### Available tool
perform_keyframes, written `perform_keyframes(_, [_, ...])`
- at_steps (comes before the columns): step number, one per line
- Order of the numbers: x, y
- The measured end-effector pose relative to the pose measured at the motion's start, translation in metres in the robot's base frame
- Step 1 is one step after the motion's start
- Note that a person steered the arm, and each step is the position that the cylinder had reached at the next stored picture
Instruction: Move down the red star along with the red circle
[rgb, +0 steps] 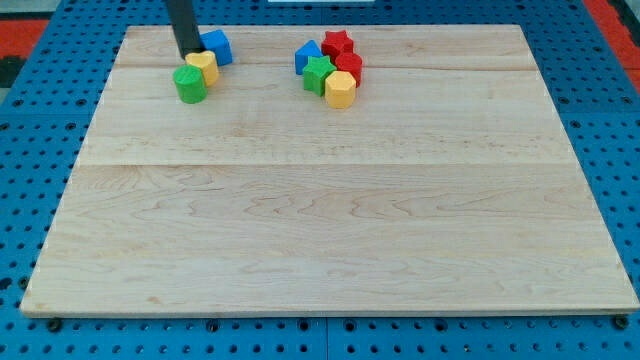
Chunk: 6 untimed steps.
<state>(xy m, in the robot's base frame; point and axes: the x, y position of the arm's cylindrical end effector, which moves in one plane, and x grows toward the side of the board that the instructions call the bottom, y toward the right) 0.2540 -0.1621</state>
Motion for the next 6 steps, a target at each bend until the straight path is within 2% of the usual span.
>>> perform_keyframes(2, [0.002,0.035])
perform_keyframes(3, [0.002,0.078])
perform_keyframes(4, [-0.008,0.113])
perform_keyframes(5, [-0.04,0.124])
perform_keyframes(6, [-0.055,0.154])
